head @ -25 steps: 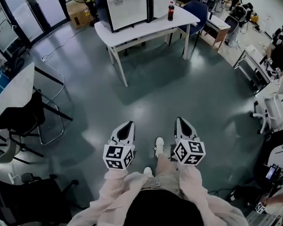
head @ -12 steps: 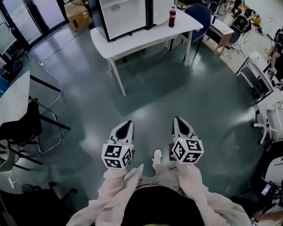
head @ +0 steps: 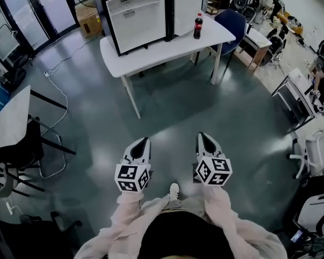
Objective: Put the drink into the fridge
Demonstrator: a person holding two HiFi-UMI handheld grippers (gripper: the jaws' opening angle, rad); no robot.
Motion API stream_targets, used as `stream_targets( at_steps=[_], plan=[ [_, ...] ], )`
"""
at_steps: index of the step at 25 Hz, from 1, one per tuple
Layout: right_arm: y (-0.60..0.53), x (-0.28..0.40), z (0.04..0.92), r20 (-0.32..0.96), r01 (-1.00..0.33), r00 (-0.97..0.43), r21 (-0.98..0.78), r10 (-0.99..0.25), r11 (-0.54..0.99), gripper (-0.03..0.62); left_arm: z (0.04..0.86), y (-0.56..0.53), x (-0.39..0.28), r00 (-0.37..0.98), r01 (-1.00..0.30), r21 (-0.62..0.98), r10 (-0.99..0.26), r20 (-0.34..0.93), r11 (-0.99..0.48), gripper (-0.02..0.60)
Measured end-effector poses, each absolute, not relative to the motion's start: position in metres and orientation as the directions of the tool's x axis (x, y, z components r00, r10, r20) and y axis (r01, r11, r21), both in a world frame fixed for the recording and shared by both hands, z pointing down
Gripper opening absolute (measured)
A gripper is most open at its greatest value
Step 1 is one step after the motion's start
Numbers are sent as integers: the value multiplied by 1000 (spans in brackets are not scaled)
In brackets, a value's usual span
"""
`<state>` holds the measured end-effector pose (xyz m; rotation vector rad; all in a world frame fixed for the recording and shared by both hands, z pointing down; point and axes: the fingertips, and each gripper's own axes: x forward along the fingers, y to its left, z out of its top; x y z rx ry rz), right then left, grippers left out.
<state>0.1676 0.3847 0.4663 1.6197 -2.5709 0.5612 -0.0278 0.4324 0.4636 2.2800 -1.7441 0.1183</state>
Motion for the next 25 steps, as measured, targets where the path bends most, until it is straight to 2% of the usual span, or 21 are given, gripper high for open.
stream_targets(
  at_steps=[14, 25],
  plan=[
    [348, 180, 484, 262, -865, -478, -306, -839, 397, 12, 479, 410, -15, 224, -968, 173, -937, 269, -182, 11],
    [317, 174, 500, 296, -872, -465, -317, -835, 373, 12, 489, 367, -19, 247, -962, 188, -927, 281, -200, 11]
  ],
)
